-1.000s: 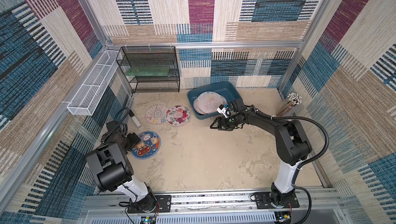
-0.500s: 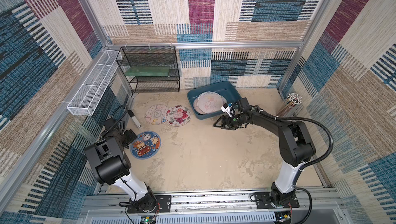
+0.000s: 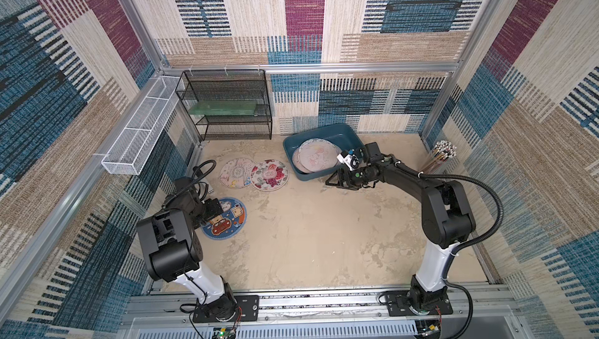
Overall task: Put the coasters into the storage box
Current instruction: Move the coaster to the center of the board.
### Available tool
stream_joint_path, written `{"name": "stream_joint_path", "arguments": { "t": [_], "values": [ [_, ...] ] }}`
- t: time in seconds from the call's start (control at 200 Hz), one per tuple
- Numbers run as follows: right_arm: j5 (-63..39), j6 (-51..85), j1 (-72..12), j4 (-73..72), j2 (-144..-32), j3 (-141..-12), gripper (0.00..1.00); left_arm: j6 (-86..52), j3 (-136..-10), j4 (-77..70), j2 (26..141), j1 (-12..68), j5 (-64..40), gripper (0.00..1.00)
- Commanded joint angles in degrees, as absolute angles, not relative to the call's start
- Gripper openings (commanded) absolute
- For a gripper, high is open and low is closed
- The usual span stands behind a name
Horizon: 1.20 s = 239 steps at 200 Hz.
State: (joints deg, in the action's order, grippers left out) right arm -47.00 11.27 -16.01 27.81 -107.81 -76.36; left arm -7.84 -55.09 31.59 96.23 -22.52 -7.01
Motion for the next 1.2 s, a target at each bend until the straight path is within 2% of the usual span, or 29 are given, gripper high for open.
{"name": "stream_joint_path", "arguments": {
  "t": [0.0,0.596,0.846,1.192],
  "values": [
    [-48.1,10.4,-16.0,28.1,-107.5,-76.4,0.86,-8.0,-53.8,39.3,96.7,-19.6,-14.2,0.91],
    [-48.1,9.9,-20.1,28.8,-108.6,-77.5,0.86,-7.6,-56.9,44.7,98.2,1.0,-20.7,0.90],
    [-47.1,12.1,-25.4,26.9,-110.1,-78.0,0.86,-8.8,-58.1,44.0,92.4,0.8,-11.7,0.91],
    [-44.5,17.2,-32.7,22.4,-112.5,-79.5,0.85,-5.9,-64.5,35.9,98.8,-2.9,-6.5,0.90]
  ]
}}
